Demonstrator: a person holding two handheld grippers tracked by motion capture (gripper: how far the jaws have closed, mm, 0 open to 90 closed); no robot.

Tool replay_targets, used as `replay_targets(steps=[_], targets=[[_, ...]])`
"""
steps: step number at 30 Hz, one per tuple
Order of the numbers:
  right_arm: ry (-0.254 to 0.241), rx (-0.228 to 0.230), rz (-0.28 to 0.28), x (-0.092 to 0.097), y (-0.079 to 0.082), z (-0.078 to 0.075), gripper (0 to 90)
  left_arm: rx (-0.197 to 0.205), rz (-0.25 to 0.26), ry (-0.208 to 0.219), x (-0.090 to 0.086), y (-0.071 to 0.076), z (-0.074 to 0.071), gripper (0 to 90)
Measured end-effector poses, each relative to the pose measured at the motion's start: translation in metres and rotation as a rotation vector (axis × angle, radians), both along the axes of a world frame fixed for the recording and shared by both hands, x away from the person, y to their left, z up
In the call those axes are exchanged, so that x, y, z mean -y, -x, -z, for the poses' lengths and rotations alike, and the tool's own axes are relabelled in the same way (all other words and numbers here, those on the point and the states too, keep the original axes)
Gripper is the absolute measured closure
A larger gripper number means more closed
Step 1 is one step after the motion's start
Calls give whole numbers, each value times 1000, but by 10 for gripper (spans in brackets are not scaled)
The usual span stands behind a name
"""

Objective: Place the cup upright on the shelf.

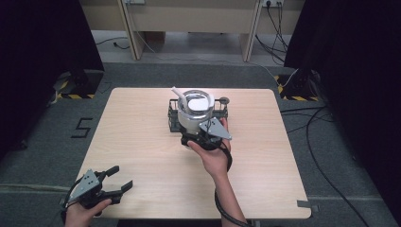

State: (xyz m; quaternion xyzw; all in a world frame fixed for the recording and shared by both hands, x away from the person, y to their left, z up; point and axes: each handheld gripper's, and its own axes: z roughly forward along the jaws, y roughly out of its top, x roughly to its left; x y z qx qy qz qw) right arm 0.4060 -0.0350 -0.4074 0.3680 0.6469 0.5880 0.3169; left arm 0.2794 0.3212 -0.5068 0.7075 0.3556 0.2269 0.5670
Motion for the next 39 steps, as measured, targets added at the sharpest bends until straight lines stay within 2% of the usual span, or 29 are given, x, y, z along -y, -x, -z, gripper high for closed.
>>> replay_targets(steps=[19, 39], targets=[[-1, 3, 41, 6, -26, -16, 106, 1, 0, 2, 0, 0, 0, 173], [-18, -5, 66, 4, -46, -25, 106, 0, -4, 5, -1, 0, 0, 174]])
